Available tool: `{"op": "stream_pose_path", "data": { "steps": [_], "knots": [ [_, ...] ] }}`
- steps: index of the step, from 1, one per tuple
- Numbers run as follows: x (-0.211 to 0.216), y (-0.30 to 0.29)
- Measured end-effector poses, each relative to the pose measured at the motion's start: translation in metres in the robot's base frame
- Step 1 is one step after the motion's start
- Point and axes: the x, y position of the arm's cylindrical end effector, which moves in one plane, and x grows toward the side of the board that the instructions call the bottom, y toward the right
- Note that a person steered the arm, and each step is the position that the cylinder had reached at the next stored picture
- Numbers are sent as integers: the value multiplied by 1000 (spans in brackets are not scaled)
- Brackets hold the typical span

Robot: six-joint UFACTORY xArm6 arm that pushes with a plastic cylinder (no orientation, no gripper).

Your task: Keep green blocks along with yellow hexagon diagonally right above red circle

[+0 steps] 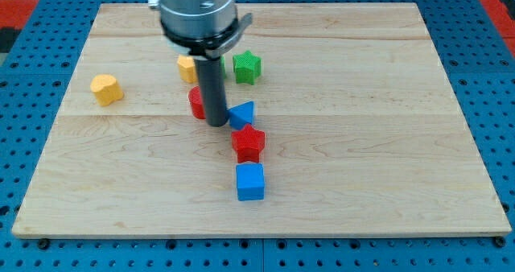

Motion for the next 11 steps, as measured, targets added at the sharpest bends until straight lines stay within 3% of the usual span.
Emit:
{"op": "stream_pose_path", "data": {
  "steps": [1,3,6,7,8,9,11],
  "knots": [
    [-16,-9],
    [-47,-127],
    [-50,45],
    [-69,87],
    [-82,61],
    [-96,-6],
    [-111,-21]
  ]
}}
